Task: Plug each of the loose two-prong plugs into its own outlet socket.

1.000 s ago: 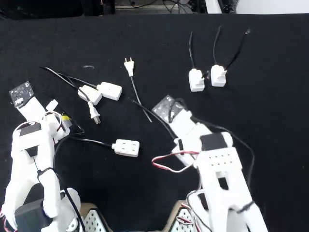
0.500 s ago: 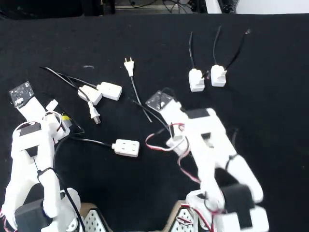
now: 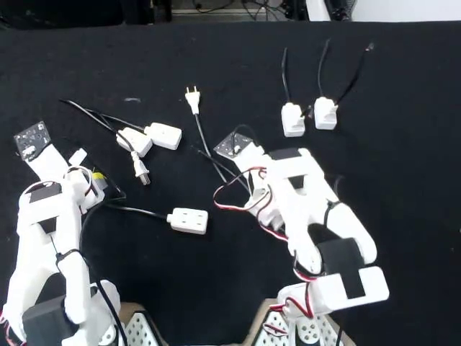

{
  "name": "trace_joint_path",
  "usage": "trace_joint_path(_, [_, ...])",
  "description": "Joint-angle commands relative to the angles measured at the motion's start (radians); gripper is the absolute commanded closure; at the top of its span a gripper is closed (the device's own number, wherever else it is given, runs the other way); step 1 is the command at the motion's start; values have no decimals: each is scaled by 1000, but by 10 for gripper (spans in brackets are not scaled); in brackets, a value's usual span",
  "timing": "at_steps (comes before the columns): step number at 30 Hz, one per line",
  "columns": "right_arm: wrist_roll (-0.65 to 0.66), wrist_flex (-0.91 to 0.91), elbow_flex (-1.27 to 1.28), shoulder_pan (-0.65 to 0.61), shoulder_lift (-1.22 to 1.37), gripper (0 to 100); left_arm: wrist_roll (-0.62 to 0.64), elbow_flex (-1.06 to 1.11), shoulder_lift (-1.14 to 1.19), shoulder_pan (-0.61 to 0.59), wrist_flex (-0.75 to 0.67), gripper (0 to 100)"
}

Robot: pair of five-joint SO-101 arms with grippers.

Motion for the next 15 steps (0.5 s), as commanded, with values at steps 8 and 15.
trace_joint_path(8, [3,6,-2,-9,-71,988,-12,-8,-20,5,-12,759])
trace_joint_path(15, [-43,157,-47,-17,-366,988,-12,-8,-20,8,-12,759])
